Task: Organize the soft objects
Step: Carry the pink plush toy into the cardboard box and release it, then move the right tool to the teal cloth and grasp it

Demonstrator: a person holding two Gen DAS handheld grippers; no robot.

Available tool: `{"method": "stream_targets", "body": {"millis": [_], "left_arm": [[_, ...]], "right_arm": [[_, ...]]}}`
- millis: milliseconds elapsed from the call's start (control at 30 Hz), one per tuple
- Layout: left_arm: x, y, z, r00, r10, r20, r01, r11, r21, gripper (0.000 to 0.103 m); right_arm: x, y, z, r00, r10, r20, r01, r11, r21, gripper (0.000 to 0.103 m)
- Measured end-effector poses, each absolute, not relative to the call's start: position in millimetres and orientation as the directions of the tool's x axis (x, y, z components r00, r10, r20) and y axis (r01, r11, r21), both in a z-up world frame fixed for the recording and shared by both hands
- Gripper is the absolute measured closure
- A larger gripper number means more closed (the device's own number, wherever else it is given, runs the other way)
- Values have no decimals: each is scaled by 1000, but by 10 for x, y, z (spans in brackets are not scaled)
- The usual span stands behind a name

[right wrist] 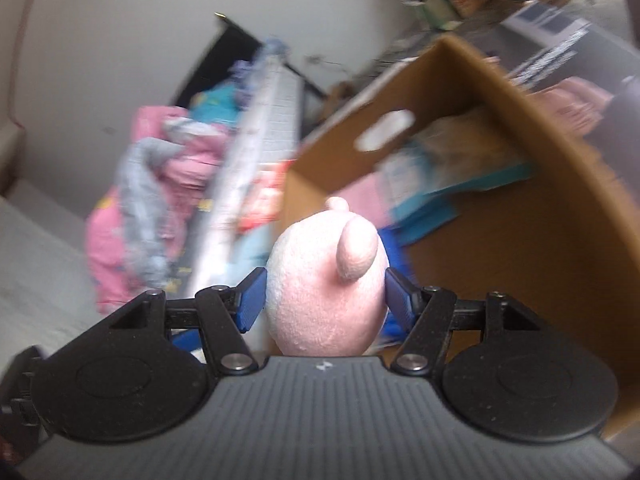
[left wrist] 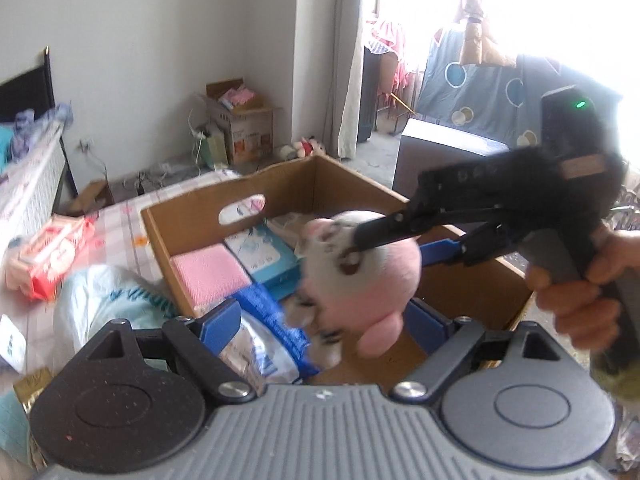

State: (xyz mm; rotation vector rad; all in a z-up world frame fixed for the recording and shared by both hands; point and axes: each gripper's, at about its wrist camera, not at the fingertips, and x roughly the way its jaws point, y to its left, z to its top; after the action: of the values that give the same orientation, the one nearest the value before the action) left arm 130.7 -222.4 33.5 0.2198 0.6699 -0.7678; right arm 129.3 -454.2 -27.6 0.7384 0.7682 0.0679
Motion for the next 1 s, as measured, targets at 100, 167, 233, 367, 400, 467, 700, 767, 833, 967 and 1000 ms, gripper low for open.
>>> {"method": "stream_targets", "body": {"millis": [100,167,233,367,400,467,700,767,833,967,1000], "left_arm": [[1359,-2045,327,546,-549,-634,674,736,-57,13],[1339,-1936,346,561,-538,-630,657,752,-57,13],[1336,-1811,337,577,-521,-629,635,770,-56,13],[1269,-1570,342,598,-499,-628,601,797,-61,13],[1270,-1526,324,602,-491,-629,592,804,-61,13],[1243,-1438,321,608,-479,-633,575,815,-65,13],[1137,-1159,340,625,-473,-620,549,832,-81,13],[1123,-1092,336,629,-469,-619,541,837,-85,13],[1101,-1013,323,636,-460,-620,528,845,-86,13],[1057,-815,288,648,-439,-622,490,866,-100,13],[1046,-755,279,651,-435,-622,480,871,-107,13]], "right_arm": [[1482,-4626,-457,674,250,-695,250,808,533,41],[1590,-4608,-534,647,201,-735,259,850,460,41],[1662,-4585,-570,636,152,-757,251,887,389,41],[1781,-4462,-572,637,56,-768,217,944,249,41],[1815,-4444,-557,631,33,-775,210,954,213,40],[1858,-4410,-573,609,-13,-793,203,969,140,39],[1886,-4200,-498,630,-185,-754,173,980,-96,37],[1863,-4170,-434,649,-220,-728,178,975,-136,36],[1842,-4193,-375,657,-222,-720,194,973,-122,36],[1753,-4253,-270,670,-192,-717,230,972,-46,36],[1719,-4256,-241,674,-182,-716,236,971,-24,36]]}}
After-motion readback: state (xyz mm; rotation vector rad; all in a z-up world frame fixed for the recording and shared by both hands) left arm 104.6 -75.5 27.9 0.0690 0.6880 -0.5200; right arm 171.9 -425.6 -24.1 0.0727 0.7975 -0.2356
